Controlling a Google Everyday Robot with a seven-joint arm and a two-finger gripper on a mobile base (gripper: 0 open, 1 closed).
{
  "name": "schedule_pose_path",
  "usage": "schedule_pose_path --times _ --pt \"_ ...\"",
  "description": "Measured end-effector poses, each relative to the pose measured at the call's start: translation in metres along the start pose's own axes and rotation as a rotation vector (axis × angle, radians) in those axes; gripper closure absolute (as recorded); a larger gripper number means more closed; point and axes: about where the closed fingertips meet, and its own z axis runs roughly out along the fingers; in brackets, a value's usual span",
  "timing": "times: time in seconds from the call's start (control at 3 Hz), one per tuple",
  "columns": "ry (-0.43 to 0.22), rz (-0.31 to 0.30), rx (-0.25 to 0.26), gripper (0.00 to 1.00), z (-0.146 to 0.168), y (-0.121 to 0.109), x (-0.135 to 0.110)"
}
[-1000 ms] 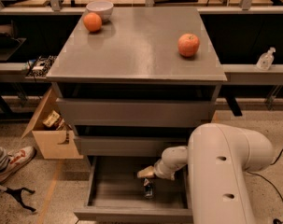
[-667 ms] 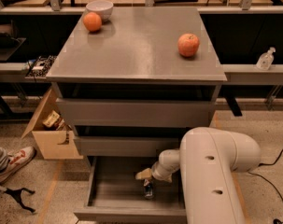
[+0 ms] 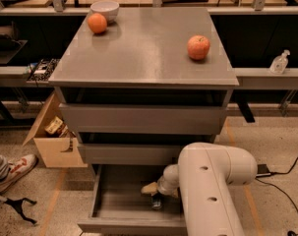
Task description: Pick redbull can from bottom drawer and place on counter
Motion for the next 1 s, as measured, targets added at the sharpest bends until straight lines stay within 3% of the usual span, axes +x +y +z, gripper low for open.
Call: schedule_pose_path --times 0.33,1.0 --pt "0.006 0.019 0.003 0.0 0.017 -0.002 0.001" --pt "0.034 0.015 0.011 0.41 0.041 0.003 -0.001"
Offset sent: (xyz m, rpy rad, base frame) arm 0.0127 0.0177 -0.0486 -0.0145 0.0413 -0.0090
